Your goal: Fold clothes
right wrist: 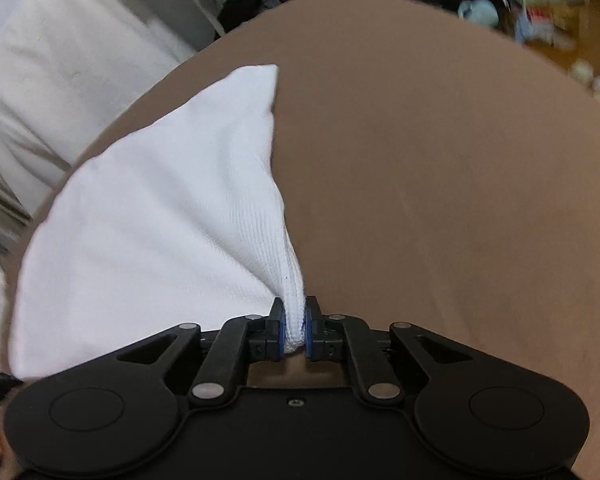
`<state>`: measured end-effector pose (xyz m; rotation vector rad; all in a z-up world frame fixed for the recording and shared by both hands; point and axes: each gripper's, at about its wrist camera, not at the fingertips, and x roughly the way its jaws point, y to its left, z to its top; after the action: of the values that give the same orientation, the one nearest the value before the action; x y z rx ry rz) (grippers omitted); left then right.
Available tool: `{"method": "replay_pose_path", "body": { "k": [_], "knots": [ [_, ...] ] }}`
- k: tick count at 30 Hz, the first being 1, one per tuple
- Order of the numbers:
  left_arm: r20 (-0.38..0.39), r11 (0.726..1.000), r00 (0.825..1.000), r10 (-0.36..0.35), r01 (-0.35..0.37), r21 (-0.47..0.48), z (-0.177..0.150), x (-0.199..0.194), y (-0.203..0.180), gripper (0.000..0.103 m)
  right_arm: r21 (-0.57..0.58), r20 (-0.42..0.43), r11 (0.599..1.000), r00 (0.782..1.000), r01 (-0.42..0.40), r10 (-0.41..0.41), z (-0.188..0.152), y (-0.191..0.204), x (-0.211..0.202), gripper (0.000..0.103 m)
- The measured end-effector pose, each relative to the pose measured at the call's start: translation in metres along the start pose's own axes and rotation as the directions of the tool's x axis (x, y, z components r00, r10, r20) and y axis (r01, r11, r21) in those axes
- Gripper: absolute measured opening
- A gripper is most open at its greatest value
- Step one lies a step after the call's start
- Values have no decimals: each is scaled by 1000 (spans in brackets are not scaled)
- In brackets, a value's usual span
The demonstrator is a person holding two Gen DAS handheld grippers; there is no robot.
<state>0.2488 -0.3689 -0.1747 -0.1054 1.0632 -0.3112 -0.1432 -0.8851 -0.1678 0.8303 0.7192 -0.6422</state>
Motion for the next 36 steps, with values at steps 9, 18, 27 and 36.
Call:
{"method": "replay_pose_path", "body": {
  "k": [9,18,27,36],
  "knots": [
    [-38,927,961,-275,255,-275,-33,-17,12,49,219,30,962,986,-164,161,-22,-7,-12,64],
    [50,955,973,-224,229,-186,-36,-2,-36,77,389,153,866,949,-314,275,-30,5,38,72],
    [206,975,962,-179,201,-90,-29,28,-74,88,426,310,819,913,-384,266,-28,11,77,60],
    [236,979,954,-184,199,-41,-17,-13,-79,5,261,365,880,884,-397,290,-13,13,31,10]
  ]
}}
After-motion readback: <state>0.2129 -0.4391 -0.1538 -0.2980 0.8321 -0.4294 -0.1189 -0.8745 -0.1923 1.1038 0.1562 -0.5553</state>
